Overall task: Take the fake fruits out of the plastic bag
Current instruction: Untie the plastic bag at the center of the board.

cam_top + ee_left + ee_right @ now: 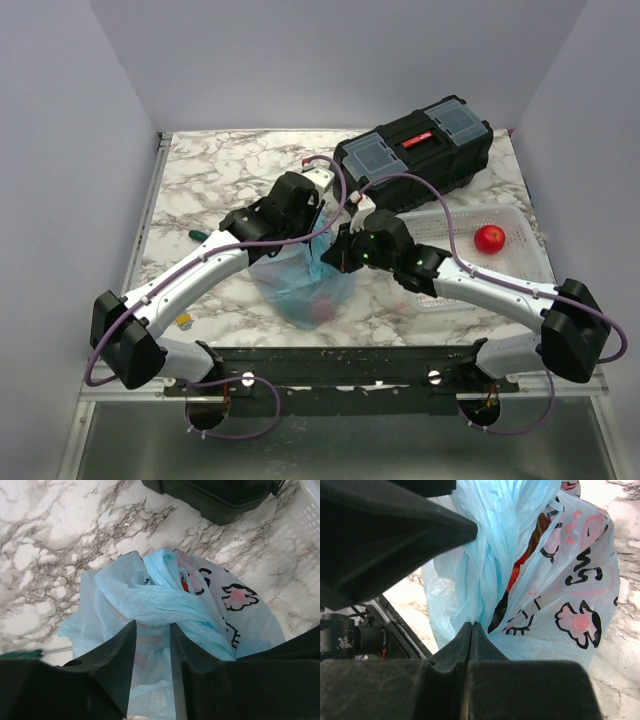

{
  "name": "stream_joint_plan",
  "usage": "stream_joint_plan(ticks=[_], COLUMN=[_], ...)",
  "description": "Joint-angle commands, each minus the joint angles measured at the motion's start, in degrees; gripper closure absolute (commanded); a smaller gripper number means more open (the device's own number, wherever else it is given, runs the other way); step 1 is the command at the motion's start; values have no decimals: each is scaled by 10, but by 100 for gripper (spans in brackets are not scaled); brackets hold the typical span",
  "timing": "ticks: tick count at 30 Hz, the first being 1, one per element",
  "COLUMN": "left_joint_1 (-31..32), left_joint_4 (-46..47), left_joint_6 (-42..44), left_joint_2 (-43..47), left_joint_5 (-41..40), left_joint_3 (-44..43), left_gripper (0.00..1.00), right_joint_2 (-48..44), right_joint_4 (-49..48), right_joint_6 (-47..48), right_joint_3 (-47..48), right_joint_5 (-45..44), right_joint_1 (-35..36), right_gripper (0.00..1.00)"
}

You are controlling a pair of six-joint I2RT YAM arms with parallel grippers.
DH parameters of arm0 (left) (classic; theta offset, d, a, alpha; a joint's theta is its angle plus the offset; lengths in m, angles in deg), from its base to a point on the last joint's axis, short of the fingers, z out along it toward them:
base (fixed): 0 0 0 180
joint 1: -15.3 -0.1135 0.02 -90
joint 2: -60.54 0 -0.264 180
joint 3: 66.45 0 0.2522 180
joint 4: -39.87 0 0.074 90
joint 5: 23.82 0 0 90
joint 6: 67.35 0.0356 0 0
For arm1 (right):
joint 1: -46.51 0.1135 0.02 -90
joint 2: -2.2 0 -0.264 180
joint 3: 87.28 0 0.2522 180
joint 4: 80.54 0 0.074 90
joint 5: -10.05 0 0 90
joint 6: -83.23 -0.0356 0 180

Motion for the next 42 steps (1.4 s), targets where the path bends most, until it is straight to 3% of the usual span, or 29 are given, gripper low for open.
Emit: stream_joint_plan(ticks=[1, 3, 7, 17, 18, 20, 22, 26, 31, 34, 39, 42], left_joint_1=[0, 0, 0, -2, -3, -3, -2, 1, 9, 14, 14, 12], left_joint_4=[-18, -18, -7, 24, 24, 22, -4, -99, -156, -166, -174, -170], left_joint_6=[-5, -4, 1, 9, 11, 5, -25, -48, -49, -59, -46, -37], left_joint_2=[7, 13, 32, 85, 83, 69, 36, -44, -101, -117, -116, -100], left_joint_5=[-54, -59, -86, -104, -69, 13, 56, 23, 27, 28, -11, -21], left_joint_3=[-17, -16, -4, 29, 28, 20, -14, -110, -152, -162, -172, -167], left_gripper=[78, 89, 100, 100, 90, 57, 40, 36, 34, 38, 67, 78], right_joint_2=[-11, -15, -18, -21, -21, -20, -23, -36, -52, -51, -39, -34], right_joint_4=[-7, -11, -6, -4, -1, 4, 4, 4, 4, 4, 4, 4], right_joint_6=[-3, -3, -4, 0, 0, 1, 2, 1, -3, -4, -4, -6], right_joint_3=[-10, -17, -19, -21, -19, -9, -5, -6, -23, -22, -11, -20], right_joint_5=[7, 4, 6, 3, 3, 6, 9, 2, -1, 1, 7, 5], right_joint_1=[3, 3, 3, 3, 3, 3, 3, 3, 3, 4, 3, 3], right_gripper=[99, 99, 99, 99, 99, 99, 99, 99, 99, 99, 99, 99])
